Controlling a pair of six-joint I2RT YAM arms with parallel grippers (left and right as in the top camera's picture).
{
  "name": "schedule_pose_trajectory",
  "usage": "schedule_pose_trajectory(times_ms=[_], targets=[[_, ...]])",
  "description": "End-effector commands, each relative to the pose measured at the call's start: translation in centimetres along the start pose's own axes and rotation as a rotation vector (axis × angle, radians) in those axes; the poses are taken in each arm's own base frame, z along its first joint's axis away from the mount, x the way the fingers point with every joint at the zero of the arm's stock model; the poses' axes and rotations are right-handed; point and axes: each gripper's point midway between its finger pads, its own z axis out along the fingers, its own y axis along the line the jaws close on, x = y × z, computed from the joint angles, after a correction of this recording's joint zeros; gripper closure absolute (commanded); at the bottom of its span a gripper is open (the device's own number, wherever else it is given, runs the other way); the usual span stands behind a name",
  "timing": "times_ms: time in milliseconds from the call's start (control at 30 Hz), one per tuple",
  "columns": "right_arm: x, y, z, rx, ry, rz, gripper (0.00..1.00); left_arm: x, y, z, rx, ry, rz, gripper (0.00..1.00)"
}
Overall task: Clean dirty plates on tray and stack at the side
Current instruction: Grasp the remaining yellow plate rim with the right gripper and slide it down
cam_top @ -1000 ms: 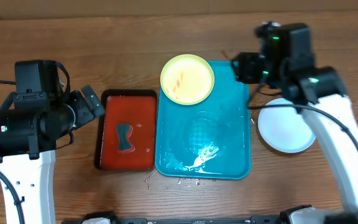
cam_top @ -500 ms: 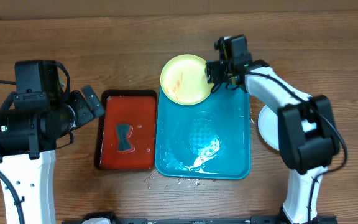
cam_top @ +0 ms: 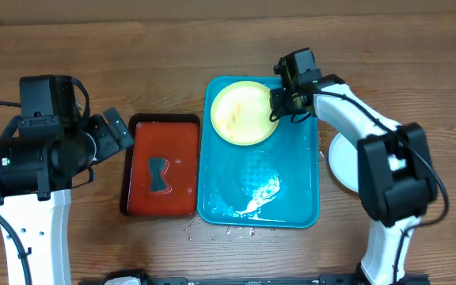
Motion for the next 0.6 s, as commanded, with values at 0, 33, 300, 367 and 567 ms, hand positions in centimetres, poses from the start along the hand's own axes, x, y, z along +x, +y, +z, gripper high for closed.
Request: schedule_pose_trajectory(times_ms=[0, 33, 300, 367, 567], targets=[[-2.8, 2.1, -8.8, -0.041, -0.135, 0.026, 0.96, -0.4, 0.0, -0.3, -0.003, -0.017, 0.011, 0.00], [-2.5, 2.3, -10.6, -0.042, -0.136, 0.037, 0.96, -0.4, 0.0, -0.3, -0.003, -0.017, 0.011, 0.00], [4.0, 2.6, -18.1, -0.013, 0.020, 0.150, 0.96, -0.4, 0.0, -0.3, -0.003, -0.017, 0.011, 0.00], [6.0, 2.5, -17.9, 0.004, 0.095, 0.183, 0.96, -0.4, 0.0, -0.3, -0.003, -0.017, 0.011, 0.00], [10.1, 1.3, -12.6, 0.043, 0.160, 0.282, 0.96, -0.4, 0.0, -0.3, -0.003, -0.017, 0.011, 0.00]])
